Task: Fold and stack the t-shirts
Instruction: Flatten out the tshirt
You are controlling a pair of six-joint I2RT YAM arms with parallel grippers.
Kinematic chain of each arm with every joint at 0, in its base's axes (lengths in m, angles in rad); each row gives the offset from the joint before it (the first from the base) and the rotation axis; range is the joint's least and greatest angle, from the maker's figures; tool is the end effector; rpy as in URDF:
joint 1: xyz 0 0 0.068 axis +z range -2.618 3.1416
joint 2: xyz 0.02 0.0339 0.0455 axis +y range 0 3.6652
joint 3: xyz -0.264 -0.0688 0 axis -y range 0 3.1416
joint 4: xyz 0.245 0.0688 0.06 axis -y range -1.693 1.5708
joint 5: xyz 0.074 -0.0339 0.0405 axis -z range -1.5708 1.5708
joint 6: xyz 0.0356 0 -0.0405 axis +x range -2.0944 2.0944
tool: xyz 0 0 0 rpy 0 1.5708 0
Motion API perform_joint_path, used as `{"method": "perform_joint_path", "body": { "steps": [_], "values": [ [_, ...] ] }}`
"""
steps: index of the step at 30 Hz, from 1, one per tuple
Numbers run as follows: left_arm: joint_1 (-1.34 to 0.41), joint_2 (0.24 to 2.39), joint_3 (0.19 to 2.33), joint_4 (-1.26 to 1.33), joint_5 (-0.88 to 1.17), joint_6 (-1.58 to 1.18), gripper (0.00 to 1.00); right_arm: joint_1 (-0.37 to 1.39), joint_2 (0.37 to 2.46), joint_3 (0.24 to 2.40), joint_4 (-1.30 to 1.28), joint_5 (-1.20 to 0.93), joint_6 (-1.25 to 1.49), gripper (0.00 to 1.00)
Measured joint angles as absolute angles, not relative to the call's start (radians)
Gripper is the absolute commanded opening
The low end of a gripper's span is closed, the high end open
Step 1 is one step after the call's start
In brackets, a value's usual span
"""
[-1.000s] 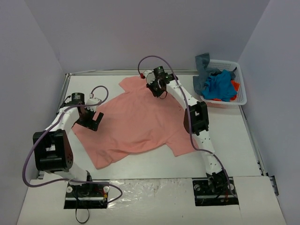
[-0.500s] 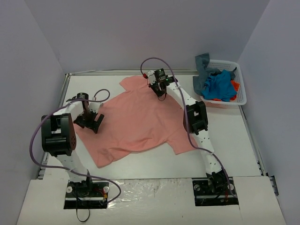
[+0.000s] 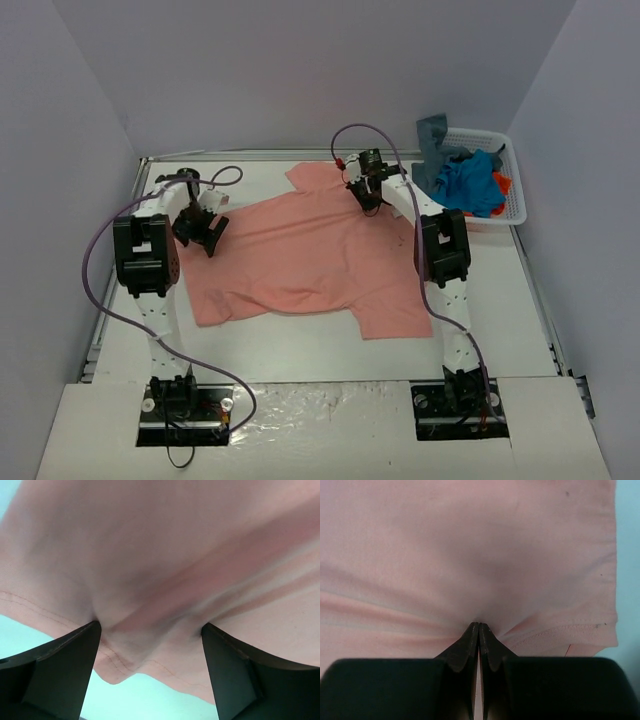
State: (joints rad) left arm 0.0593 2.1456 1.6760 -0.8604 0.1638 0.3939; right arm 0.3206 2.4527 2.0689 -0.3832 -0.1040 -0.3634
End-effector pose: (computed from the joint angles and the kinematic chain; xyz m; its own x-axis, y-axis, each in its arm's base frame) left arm 0.4348 0.0200 0.1717 -0.9027 0.3257 -0.2810 0.3539 0.9337 -0.0547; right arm 0.5229 0.1775 0.1693 -0.4790 -0.5316 -0.6986 -0.5934 0.7825 -0.1886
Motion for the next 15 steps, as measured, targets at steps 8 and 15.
{"method": "perform_joint_path", "body": {
  "steps": [8, 15],
  "values": [
    [0.003, 2.370, 2.071, -1.019, 0.117, 0.453, 0.84, 0.313, 2.322, 1.869, -0.413, -0.075, -0.357, 0.00],
    [-0.077, 2.556, 2.419, -1.125, 0.062, 0.500, 0.87, 0.312, 2.296, 1.832, -0.442, -0.043, -0.337, 0.00]
  ]
}}
